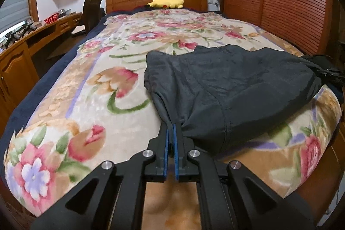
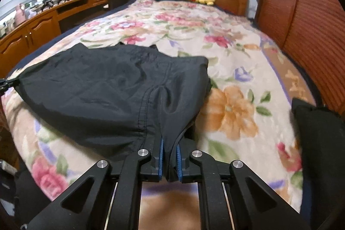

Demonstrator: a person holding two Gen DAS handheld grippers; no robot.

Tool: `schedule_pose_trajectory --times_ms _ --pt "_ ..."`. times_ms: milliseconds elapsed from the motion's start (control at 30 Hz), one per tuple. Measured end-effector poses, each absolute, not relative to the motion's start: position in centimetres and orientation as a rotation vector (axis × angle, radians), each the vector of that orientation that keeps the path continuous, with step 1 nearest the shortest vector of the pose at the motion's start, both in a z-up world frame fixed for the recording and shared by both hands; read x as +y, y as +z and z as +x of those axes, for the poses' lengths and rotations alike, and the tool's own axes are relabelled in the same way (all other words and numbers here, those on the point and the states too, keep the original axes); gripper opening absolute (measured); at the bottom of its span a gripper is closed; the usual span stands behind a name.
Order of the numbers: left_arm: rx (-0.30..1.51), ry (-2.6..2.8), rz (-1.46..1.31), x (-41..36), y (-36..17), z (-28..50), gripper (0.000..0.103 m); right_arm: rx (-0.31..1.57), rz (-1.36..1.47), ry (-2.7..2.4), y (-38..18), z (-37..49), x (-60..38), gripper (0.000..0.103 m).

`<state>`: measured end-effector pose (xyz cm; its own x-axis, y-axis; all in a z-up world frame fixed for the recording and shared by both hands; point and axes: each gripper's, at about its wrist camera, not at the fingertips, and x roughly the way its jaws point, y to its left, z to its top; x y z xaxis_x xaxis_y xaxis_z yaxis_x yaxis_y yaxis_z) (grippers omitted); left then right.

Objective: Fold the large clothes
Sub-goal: 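Grasp the folded jacket edge with the left tool while the right tool grasps it too, then fold the held edge over with both tools and open them, then grasp the folded jacket end with the right tool and lift it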

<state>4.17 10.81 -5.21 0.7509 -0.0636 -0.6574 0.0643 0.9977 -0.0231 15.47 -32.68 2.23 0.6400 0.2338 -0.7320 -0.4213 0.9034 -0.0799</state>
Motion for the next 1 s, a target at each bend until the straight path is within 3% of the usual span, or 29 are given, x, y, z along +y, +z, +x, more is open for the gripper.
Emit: schedule_pose_trajectory --times_ms 100,200,267,333,400,467,567,1000 --pt "0.722 -0.071 0.010 10.6 -5.5 4.1 0.006 0.819 -0.234 0.362 1.3 15.4 -32.8 0.007" --pt "0.722 -0.072 -0.004 10.8 -5.5 3.6 0.017 0.825 -0.196 0.332 0.6 15.7 -33.3 0.013" --pt "0.706 -0.086 -0.024 10.9 -5.1 3.0 0.026 0.827 -0.183 0.299 0.2 15.9 -33.6 0.023" --pt "0.691 -0.083 -0.020 10.8 -4.7 2.4 0.034 0.824 -0.176 0.276 0.1 15.9 -33.7 0.046" --pt "0.681 -0.088 -0.006 10.3 -4.4 1.9 0.037 0.811 -0.149 0.275 0.2 15.7 -33.9 0.061" --pt "0.672 -0.105 -0.004 9.6 -4.0 1.4 0.045 0.794 -0.134 0.264 0.4 15.5 -34.0 0.070" --pt "0.661 -0.136 -0.011 8.3 -3.6 1.3 0.052 0.790 -0.114 0.276 0.3 15.2 -34.0 0.073" --pt "0.662 -0.218 0.000 0.6 -5.3 4.6 0.054 0.798 -0.087 0.257 -3.1 17.1 -33.4 0.080"
